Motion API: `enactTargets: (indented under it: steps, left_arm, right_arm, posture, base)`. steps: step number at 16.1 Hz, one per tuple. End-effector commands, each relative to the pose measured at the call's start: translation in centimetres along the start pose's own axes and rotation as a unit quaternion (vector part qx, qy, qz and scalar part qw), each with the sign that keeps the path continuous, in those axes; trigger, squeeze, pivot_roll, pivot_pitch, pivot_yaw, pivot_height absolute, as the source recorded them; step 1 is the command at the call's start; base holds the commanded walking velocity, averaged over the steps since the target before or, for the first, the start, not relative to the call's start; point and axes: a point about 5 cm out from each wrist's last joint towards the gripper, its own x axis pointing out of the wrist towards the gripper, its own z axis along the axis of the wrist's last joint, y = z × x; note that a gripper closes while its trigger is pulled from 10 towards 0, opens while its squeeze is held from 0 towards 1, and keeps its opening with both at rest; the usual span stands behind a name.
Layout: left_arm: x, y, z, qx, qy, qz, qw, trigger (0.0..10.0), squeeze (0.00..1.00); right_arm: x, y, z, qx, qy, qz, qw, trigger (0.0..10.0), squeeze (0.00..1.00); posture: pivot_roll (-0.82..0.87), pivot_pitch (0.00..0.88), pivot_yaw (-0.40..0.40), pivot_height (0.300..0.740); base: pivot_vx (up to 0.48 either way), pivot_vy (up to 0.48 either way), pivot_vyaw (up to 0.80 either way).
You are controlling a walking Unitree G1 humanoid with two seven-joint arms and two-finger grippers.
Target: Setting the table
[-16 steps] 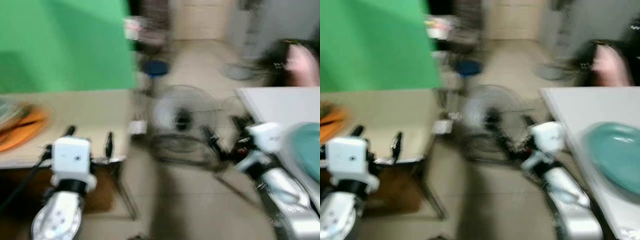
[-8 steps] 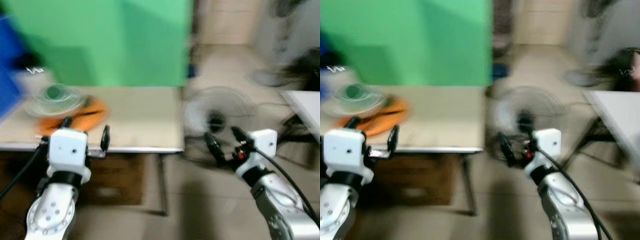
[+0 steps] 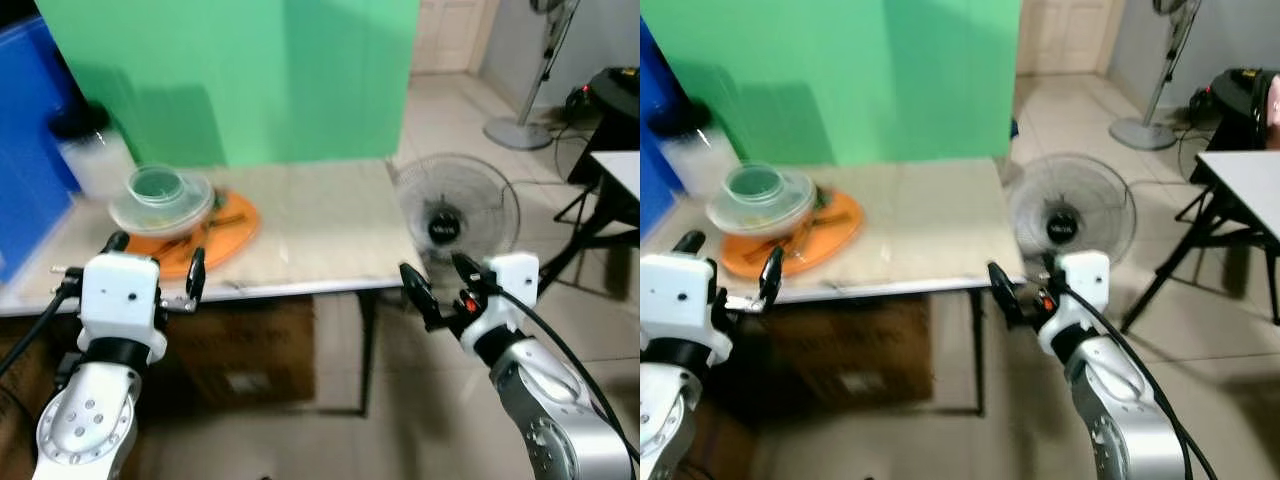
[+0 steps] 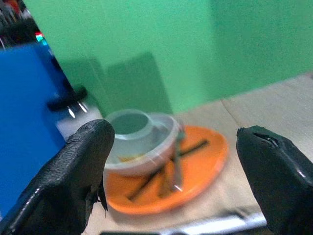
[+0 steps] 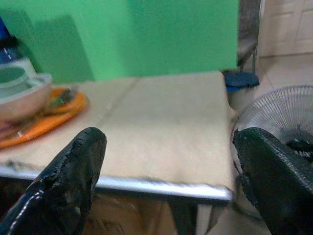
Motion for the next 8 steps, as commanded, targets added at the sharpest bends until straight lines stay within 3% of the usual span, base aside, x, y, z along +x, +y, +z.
enactTargets:
  steps: [1, 8]
  left_arm:
    - [-0.05, 0.27, 0.28, 0.002, -0.002, 0.001, 1.0, 10.0, 0.0]
    - [-0.08, -0.01, 0.2, -0.011, 0.005, -0.012, 1.0, 10.0, 0.0]
  right_arm:
    - [0.44, 0.63, 0.61, 0.006, -0.012, 0.014, 1.0, 10.0, 1.0]
    - [0.49, 0.45, 0.72, 0.013, -0.01, -0.004, 1.0, 10.0, 1.0]
  posture:
    - [0.0, 0.0, 0.024, 0.74]
    - [0.0, 0.0, 0.019, 0.74]
  base:
    - [0.0, 0.48, -0.8]
    - [0.0, 0.48, -0.8]
